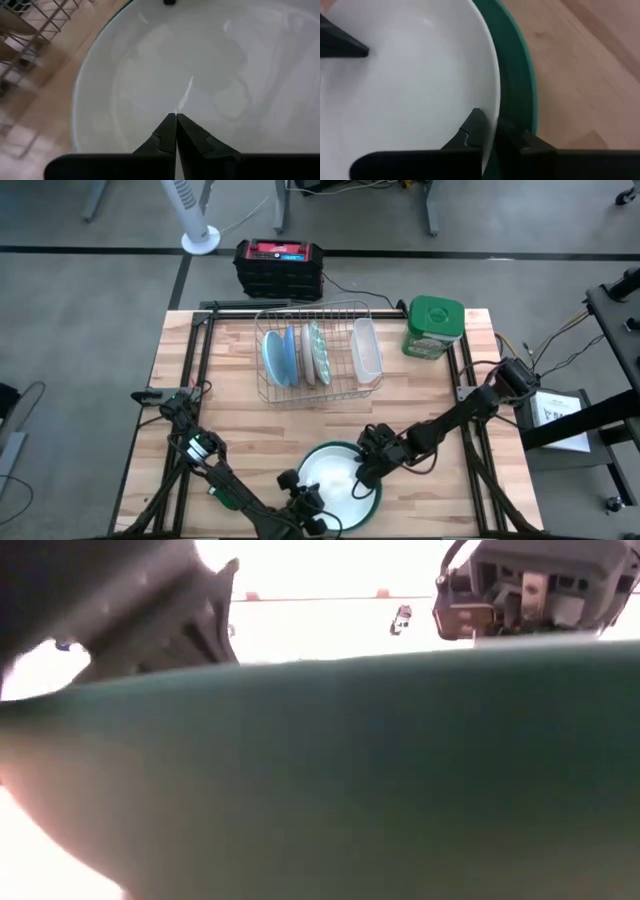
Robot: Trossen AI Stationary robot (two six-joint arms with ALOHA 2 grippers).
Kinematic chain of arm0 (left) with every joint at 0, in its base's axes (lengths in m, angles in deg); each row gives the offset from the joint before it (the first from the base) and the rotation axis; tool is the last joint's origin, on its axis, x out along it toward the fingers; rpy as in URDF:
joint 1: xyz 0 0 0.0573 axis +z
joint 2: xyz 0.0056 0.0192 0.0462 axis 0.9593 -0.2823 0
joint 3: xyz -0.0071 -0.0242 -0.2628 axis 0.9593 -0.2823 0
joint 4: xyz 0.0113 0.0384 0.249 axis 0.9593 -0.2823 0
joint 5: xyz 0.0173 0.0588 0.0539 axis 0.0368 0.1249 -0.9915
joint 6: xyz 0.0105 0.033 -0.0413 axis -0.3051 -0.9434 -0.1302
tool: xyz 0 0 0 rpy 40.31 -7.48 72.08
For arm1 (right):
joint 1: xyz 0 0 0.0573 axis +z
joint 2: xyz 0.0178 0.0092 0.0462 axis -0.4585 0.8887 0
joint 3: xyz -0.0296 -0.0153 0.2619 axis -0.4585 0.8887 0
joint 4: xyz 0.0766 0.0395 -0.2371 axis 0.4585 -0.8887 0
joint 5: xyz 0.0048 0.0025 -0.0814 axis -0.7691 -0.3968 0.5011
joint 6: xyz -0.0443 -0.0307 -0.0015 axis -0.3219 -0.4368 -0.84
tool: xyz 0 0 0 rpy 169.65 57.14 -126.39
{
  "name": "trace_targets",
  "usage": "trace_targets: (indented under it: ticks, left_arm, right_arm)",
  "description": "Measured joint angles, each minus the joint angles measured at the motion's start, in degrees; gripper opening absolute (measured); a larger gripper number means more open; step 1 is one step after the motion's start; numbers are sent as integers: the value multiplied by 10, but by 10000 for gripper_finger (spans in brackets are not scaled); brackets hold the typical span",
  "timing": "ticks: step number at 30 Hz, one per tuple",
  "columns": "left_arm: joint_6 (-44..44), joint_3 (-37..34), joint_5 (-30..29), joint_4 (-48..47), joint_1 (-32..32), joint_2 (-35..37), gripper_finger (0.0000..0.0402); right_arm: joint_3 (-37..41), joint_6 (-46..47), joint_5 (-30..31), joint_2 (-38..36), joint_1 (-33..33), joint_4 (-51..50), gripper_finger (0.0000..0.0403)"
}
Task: Sort dishes
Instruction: Put the white plate in the dish rack
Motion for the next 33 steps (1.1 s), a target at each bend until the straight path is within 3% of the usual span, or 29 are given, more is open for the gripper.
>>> trace_targets:
  ticks: [17,25,33]
  left_arm:
    - [8,95,-18,-132,-3,2,0]
    - [89,174,-62,-253,-18,4,0]
    - [87,203,-49,-253,-23,10,3]
  right_arm:
    - [0,-55,35,-31,-10,-4,7]
    - [0,-83,52,-62,-10,-23,7]
    - [0,-137,69,-101,-10,-24,7]
